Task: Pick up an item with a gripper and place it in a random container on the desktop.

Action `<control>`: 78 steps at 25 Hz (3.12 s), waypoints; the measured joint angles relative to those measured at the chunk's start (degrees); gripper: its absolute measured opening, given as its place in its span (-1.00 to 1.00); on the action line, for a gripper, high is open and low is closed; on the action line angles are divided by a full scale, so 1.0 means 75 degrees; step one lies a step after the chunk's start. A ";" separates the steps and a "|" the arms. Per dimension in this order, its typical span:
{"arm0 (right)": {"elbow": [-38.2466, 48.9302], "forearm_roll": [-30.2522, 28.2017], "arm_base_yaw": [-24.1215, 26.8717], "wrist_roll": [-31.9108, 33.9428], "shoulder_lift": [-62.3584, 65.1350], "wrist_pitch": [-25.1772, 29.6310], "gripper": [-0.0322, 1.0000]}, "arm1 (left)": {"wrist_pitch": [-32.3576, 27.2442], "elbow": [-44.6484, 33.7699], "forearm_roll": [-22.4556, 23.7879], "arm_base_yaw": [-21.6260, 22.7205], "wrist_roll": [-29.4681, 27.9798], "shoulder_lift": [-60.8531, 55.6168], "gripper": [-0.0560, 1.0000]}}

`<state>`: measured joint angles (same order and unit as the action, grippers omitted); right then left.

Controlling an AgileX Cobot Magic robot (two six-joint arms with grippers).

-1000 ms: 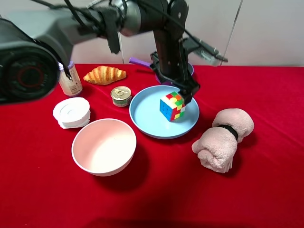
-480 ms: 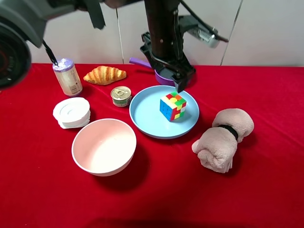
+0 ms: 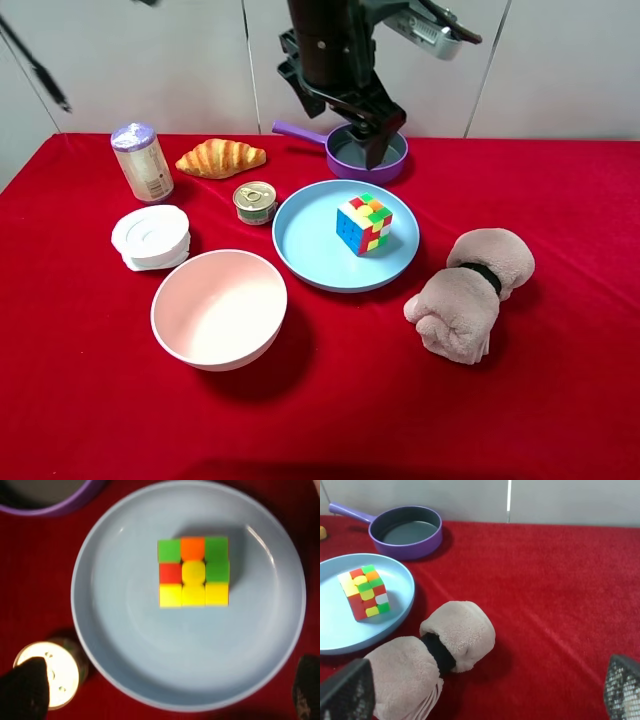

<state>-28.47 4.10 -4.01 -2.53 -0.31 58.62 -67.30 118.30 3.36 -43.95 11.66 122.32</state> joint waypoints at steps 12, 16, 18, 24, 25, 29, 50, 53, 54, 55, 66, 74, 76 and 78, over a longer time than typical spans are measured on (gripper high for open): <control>0.0000 0.0000 0.0000 0.0000 0.0000 -0.0009 0.41 | 0.0426 -0.3890 0.0001 0.0239 -0.0312 -0.2772 0.92; 0.0000 0.0000 0.0000 0.0000 0.0000 -0.0009 0.41 | 0.0595 -0.5159 0.0077 0.0433 -0.0674 -0.3839 0.92; 0.0000 0.0000 0.0000 0.0000 0.0000 -0.0009 0.41 | 0.0595 -0.5741 0.0288 0.0475 -0.0826 -0.4347 0.92; 0.0000 0.0000 0.0000 0.0000 0.0000 -0.0009 0.41 | 0.0602 -0.7343 0.0690 0.0606 -0.1057 -0.6024 0.92; 0.0000 0.0000 0.0000 0.0000 0.0000 -0.0009 0.41 | 0.0602 -0.7542 0.0714 0.0620 -0.1109 -0.6259 0.92; 0.0000 0.0000 0.0000 0.0000 0.0000 -0.0009 0.41 | 0.0581 -0.8393 0.0723 0.0620 -0.1455 -0.7304 0.92; 0.0000 0.0000 0.0000 0.0000 0.0000 -0.0009 0.41 | 0.0854 -1.1732 0.0402 0.0620 -0.1651 -1.0652 0.92; 0.0000 0.0000 0.0000 0.0000 0.0000 -0.0009 0.41 | 0.1006 -1.1911 0.0393 0.0651 -0.1651 -1.0727 0.92; 0.0000 0.0000 0.0000 0.0000 0.0000 -0.0009 0.41 | 0.0996 -1.1955 0.0362 0.0730 -0.1651 -1.0788 0.92; 0.0000 0.0000 0.0000 0.0000 0.0000 -0.0009 0.41 | 0.0988 -1.1996 0.0339 0.0812 -0.1651 -1.0892 0.92; 0.0000 0.0000 0.0000 0.0000 0.0000 -0.0009 0.41 | 0.0922 -1.2056 0.0057 0.2547 -0.1348 -1.3399 0.92; 0.0000 0.0000 0.0000 0.0000 0.0000 -0.0009 0.41 | 0.0915 -1.2072 0.0052 0.3386 -0.1340 -1.5317 0.92; 0.0000 0.0000 0.0000 0.0000 0.0000 -0.0009 0.41 | 0.0915 -1.2079 0.0042 0.3508 -0.1340 -1.5785 0.92; 0.0000 0.0000 0.0000 0.0000 0.0000 -0.0009 0.41 | 0.0914 -1.2079 0.0039 0.3566 -0.1340 -1.6162 0.92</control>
<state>-28.47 4.10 -4.01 -2.53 -0.31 58.55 -60.45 27.71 3.66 -17.21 1.61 1.10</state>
